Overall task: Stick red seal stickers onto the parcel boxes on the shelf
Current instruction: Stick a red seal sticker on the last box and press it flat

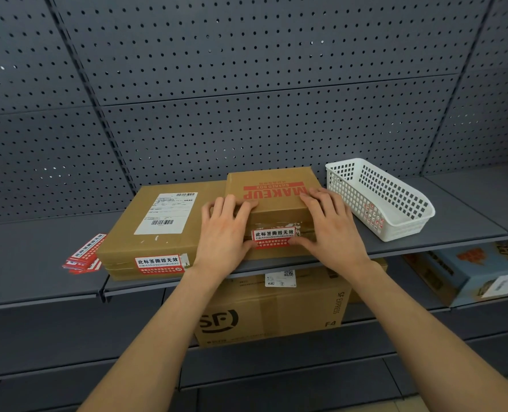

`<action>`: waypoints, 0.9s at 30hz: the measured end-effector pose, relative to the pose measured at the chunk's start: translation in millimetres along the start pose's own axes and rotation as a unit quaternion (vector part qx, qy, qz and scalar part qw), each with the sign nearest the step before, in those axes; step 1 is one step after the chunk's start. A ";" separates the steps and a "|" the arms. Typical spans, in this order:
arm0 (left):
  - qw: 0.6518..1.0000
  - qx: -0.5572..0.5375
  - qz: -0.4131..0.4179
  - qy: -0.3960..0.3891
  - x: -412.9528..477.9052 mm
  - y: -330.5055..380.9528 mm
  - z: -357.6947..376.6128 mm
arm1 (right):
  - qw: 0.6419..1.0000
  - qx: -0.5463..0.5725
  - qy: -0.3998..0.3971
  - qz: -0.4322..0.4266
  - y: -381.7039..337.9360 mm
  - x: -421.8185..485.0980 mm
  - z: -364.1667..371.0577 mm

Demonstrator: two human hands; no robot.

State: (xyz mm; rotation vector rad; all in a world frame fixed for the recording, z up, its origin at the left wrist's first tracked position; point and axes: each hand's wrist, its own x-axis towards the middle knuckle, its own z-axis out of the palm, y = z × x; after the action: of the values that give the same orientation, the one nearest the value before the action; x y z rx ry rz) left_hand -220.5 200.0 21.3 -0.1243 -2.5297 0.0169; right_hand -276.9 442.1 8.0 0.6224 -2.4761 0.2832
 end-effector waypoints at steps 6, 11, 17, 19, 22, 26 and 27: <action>1.000 -0.014 0.008 0.001 1.2 -4.1 1.1 | 1.000 -0.001 -0.002 -0.004 1.6 -0.5 4.0; 0.999 -0.045 0.014 0.001 3.1 -9.6 0.5 | 1.000 0.004 0.001 -0.009 6.2 0.3 4.9; 0.997 -0.080 0.017 0.002 6.5 -13.2 0.3 | 1.000 0.003 -0.003 -0.009 7.1 0.8 7.4; 0.996 -0.091 0.017 -0.002 8.1 -15.1 -0.1 | 1.000 0.006 -0.002 -0.009 7.4 0.7 7.9; 0.995 -0.101 0.011 -0.005 8.9 -16.4 0.6 | 1.000 0.008 0.002 -0.011 7.7 0.9 7.3; 0.994 -0.111 0.005 -0.001 8.4 -15.1 2.4 | 1.000 0.008 0.002 -0.006 7.1 0.9 9.4; 0.994 -0.112 0.005 -0.001 8.2 -15.0 2.6 | 1.000 0.009 0.002 -0.006 7.1 0.8 9.2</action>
State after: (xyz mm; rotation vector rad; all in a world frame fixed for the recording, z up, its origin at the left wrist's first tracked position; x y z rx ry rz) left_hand -230.0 185.8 24.4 -0.2262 -2.5270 -0.2629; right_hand -285.4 444.9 0.5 0.6425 -2.4674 0.3017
